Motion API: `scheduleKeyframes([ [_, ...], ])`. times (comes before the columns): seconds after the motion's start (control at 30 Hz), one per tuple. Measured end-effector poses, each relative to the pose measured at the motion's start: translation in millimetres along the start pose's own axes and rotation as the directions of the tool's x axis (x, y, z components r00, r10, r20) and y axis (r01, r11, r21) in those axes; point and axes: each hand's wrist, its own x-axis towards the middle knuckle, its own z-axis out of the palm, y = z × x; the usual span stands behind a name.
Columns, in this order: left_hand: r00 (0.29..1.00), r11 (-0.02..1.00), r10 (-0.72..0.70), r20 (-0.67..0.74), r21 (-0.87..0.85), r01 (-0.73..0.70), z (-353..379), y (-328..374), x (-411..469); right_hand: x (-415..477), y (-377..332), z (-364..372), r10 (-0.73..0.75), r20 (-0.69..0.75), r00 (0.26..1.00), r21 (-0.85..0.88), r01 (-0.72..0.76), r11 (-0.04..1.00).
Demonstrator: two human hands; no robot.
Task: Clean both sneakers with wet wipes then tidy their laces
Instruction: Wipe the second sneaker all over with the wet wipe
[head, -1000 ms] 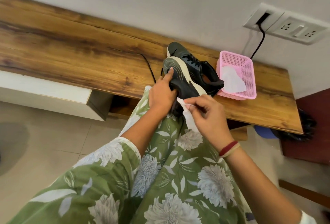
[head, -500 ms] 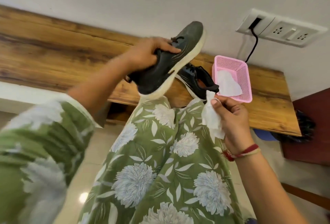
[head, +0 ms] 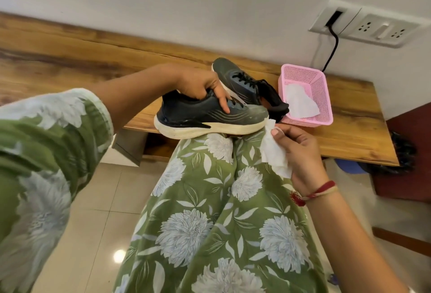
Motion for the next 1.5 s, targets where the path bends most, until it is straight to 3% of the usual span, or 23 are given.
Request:
scheduleKeyframes([
  [0.23, 0.991, 0.993, -0.115, 0.073, 0.006, 0.115, -5, 10, 8, 5, 9, 2, 0.071, -0.017, 0.997, 0.044, -0.070, 0.997],
  [0.37, 0.959, 0.951, -0.163, 0.230, -0.223, 0.215, -7, 20, 10, 7, 15, 1, 0.091, -0.016, 0.996, 0.052, -0.090, 0.995],
  [0.5, 0.955, 0.828, -0.243, 0.171, -0.476, 0.296, -15, 36, 6, 13, 19, 2, 0.113, -0.011, 0.994, 0.099, -0.111, 0.989],
  [0.53, 0.941, 0.842, -0.296, 0.165, -0.419, 0.339, -15, 40, 7, 16, 20, 3, 0.127, -0.019, 0.992, 0.113, -0.124, 0.986],
  [0.6, 0.888, 0.895, -0.434, 0.151, -0.044, 0.444, -7, 40, 18, 22, 25, 6, 0.179, -0.027, 0.983, 0.155, -0.173, 0.973],
  [0.63, 0.854, 0.857, -0.508, 0.114, 0.166, 0.488, 1, 38, 22, 25, 28, 7, 0.204, -0.033, 0.978, 0.166, -0.196, 0.966],
  [0.67, 0.832, 0.811, -0.552, 0.064, 0.273, 0.517, 8, 37, 26, 29, 30, 8, 0.223, -0.040, 0.974, 0.167, -0.214, 0.963],
  [0.83, 0.835, 0.826, -0.550, 0.006, 0.152, 0.542, 10, 23, 27, 38, 25, 11, 0.268, -0.014, 0.963, 0.155, -0.263, 0.952],
  [1.07, 0.890, 0.873, -0.447, -0.089, 0.173, 0.455, -3, 13, 27, 45, 15, 21, 0.187, -0.114, 0.976, 0.216, -0.160, 0.963],
  [1.17, 0.913, 0.887, -0.399, -0.090, 0.216, 0.409, -2, 14, 28, 51, 13, 19, 0.075, -0.204, 0.976, 0.109, -0.054, 0.993],
  [1.27, 0.920, 0.905, -0.378, -0.105, 0.170, 0.391, 5, 17, 26, 62, 17, 16, -0.120, -0.256, 0.959, -0.178, 0.075, 0.981],
  [1.4, 0.897, 0.900, -0.432, -0.090, 0.018, 0.435, 14, 14, 29, 73, 28, 18, -0.266, -0.189, 0.945, -0.576, 0.112, 0.809],
  [1.5, 0.887, 0.886, -0.458, -0.051, -0.109, 0.451, 22, 10, 34, 71, 31, 20, -0.342, -0.086, 0.936, -0.731, 0.174, 0.660],
])
